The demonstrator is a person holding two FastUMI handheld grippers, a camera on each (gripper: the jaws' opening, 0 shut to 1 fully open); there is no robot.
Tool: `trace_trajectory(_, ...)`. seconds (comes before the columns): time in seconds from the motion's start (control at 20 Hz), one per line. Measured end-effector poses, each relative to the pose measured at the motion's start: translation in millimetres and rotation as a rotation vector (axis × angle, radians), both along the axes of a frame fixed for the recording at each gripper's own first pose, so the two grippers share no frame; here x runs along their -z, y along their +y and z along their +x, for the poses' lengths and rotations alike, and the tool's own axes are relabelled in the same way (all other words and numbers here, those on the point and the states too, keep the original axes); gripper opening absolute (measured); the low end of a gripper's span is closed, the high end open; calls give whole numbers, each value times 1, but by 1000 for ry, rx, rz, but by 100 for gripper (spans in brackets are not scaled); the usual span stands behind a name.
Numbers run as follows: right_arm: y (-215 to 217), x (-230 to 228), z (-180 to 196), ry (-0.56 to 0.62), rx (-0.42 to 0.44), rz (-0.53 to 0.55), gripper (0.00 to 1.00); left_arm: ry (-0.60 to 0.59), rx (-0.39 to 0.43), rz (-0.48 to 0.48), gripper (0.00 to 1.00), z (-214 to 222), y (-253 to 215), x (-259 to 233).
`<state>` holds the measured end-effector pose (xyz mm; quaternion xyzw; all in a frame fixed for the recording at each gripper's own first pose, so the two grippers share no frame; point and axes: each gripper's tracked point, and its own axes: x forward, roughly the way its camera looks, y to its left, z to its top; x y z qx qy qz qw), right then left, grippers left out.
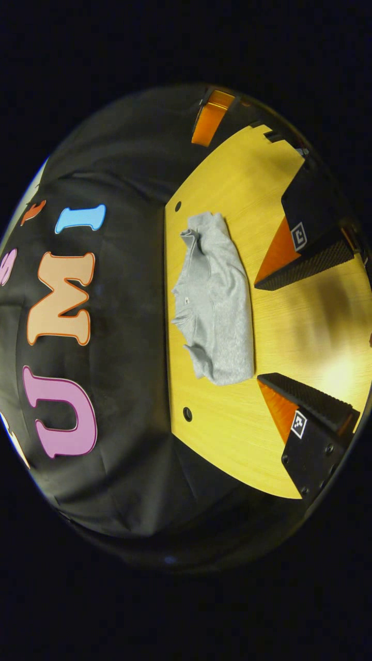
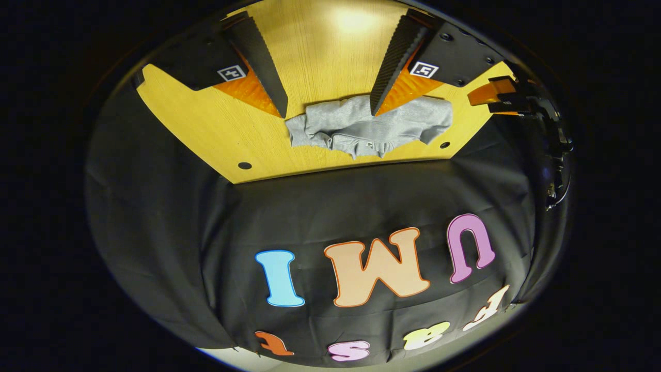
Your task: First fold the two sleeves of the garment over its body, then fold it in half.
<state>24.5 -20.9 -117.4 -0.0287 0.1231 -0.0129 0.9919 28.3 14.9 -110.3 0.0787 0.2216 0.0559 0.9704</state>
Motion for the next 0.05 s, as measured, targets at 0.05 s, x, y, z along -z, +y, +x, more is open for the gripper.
trace_trajectory(0.05,2,0,-2,-2,-1,0,98,5,10,4,95,-1,-2,1)
